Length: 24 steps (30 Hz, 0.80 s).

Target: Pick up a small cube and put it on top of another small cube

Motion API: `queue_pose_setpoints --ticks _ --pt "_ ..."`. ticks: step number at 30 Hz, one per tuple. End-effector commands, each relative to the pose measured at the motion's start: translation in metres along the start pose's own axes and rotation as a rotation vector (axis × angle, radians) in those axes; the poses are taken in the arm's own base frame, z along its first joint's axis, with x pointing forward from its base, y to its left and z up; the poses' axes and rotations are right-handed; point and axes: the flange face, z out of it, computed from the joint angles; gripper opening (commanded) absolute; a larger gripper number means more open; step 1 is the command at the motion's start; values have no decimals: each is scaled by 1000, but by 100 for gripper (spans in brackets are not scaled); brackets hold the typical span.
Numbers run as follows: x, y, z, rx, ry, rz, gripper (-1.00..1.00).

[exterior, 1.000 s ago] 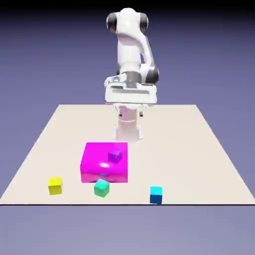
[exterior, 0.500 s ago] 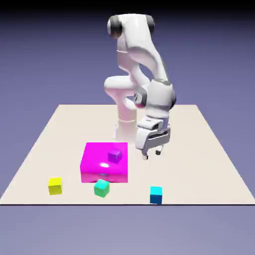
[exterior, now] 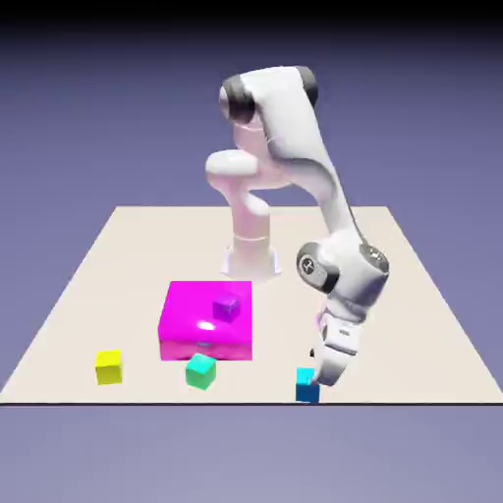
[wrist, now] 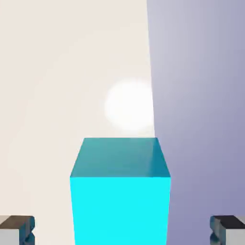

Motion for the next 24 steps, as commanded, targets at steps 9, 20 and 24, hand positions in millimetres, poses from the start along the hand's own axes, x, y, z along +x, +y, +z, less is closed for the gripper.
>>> queue_pose_setpoints --ticks 9,20,24 --pt "-25 44 -50 19 -6 -32 -100" --pt "-124 171 -1 46 14 -115 -100" --pt "-170 211 11 37 28 -137 -100"
